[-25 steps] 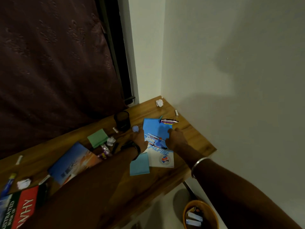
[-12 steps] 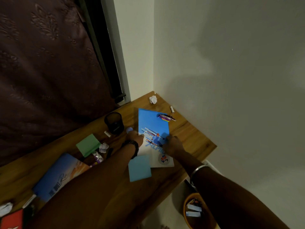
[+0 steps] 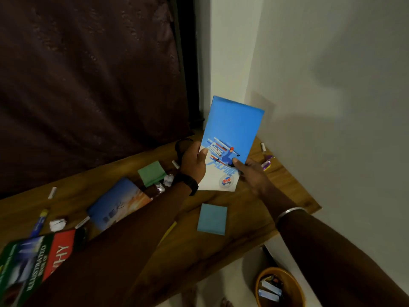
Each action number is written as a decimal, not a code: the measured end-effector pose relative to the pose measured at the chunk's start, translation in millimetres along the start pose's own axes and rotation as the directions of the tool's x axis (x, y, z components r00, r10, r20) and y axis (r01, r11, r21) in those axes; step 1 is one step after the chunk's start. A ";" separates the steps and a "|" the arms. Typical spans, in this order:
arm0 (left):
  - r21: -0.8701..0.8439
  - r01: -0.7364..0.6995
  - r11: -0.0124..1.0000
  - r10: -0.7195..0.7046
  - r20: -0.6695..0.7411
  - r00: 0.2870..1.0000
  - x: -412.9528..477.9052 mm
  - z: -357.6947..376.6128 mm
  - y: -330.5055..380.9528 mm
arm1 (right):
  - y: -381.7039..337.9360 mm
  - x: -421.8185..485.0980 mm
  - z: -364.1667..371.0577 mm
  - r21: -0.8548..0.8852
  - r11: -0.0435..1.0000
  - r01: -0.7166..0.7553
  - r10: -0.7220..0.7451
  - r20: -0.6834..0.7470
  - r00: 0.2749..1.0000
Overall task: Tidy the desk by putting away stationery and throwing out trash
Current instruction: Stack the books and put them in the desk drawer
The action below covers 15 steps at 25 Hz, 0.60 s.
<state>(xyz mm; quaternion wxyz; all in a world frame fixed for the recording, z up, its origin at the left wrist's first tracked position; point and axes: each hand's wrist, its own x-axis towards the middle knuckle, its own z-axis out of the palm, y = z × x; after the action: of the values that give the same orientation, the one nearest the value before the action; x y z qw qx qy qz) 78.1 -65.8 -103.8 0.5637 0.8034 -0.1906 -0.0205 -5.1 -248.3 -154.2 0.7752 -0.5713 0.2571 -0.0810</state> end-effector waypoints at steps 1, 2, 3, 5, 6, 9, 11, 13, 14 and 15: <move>-0.070 0.016 0.997 -0.018 -0.020 1.000 -9.6 -9.6 -1.6 | -2.6 0.0 6.2 0.073 0.997 -0.024 0.018 0.087 0.996; -0.119 0.040 0.992 -0.046 -0.048 0.998 -19.1 -18.9 -4.1 | -5.3 -0.9 12.6 0.106 0.994 -0.039 0.020 0.175 0.984; -0.126 0.064 0.990 -0.078 -0.108 0.991 -29.8 -30.5 -11.2 | -3.9 0.5 22.7 0.108 0.993 -0.048 0.019 0.254 0.967; 0.013 0.147 0.989 -0.138 -0.272 0.952 -48.7 -53.3 -37.0 | 1.3 1.3 46.5 0.017 1.000 -0.026 0.018 0.371 0.928; 0.085 0.226 0.970 -0.184 -0.343 0.921 -60.1 -67.5 -52.1 | 7.1 1.9 61.7 -0.047 0.999 -0.001 0.021 0.423 0.906; 0.139 0.462 0.876 -0.332 -0.520 0.787 -99.8 -107.7 -87.8 | 27.4 -1.5 111.6 -0.233 0.970 0.067 0.077 0.558 0.826; 0.188 0.570 0.800 -0.401 -0.540 0.740 -125.1 -131.4 -99.9 | 44.3 -6.2 140.9 -0.352 0.928 0.125 0.117 0.592 0.797; 0.331 0.677 0.657 -0.502 -0.478 0.721 -148.0 -149.9 -111.5 | 64.7 -8.9 164.6 -0.421 0.893 0.162 0.142 0.603 0.785; 0.389 0.708 0.589 -0.554 -0.444 0.705 -159.1 -157.3 -115.0 | 76.0 -8.0 174.1 -0.452 0.875 0.175 0.155 0.603 0.782; 0.434 0.724 0.535 -0.591 -0.420 0.689 -169.3 -162.2 -121.1 | 86.3 -7.5 182.5 -0.491 0.851 0.185 0.172 0.594 0.786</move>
<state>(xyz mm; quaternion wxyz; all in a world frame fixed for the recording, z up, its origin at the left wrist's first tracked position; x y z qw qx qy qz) -4.2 170.9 -186.2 0.2635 0.9410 0.1952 -0.0842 63.6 -62.3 -192.7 0.6295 -0.7557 -0.0012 0.1808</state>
